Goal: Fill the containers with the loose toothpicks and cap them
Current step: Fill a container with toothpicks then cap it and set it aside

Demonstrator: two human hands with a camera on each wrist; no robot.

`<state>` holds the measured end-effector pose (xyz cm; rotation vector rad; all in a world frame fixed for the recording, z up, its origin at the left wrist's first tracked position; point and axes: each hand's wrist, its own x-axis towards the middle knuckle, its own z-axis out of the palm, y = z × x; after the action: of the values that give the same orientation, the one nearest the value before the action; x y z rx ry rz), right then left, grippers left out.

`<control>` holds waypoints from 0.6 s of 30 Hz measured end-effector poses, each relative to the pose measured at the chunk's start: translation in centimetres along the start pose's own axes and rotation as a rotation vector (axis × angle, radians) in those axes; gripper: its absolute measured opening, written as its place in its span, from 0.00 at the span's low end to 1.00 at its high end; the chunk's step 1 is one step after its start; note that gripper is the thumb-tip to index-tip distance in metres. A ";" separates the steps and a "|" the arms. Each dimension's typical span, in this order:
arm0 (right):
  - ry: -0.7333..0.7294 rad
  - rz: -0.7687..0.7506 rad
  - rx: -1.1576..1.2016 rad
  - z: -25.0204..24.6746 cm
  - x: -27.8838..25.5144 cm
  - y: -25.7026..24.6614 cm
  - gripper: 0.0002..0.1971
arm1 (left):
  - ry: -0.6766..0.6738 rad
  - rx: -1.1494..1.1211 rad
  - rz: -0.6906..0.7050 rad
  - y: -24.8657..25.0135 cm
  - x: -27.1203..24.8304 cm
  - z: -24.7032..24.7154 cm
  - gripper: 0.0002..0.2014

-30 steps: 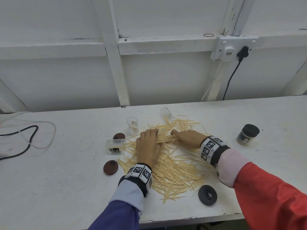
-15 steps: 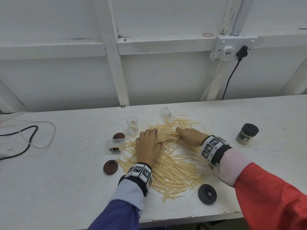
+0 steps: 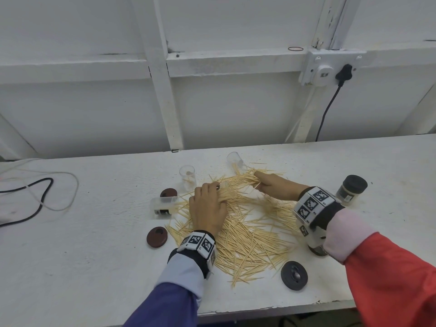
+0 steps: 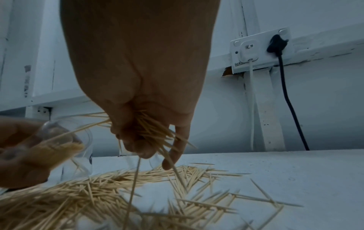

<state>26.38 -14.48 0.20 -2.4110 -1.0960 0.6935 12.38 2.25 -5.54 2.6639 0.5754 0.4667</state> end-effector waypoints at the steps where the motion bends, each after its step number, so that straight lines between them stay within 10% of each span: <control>1: -0.009 0.002 0.017 -0.1 -0.2 -0.2 0.01 | -0.005 0.006 -0.001 0.0 0.0 0.0 0.24; 18: -0.182 -0.037 -0.307 0.4 0.2 -3.1 0.05 | -0.079 0.031 0.079 0.1 0.0 0.0 0.26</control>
<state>24.46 -12.37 1.47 -2.6122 -1.4079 0.7954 12.40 2.14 -5.55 2.7293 0.4587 0.3755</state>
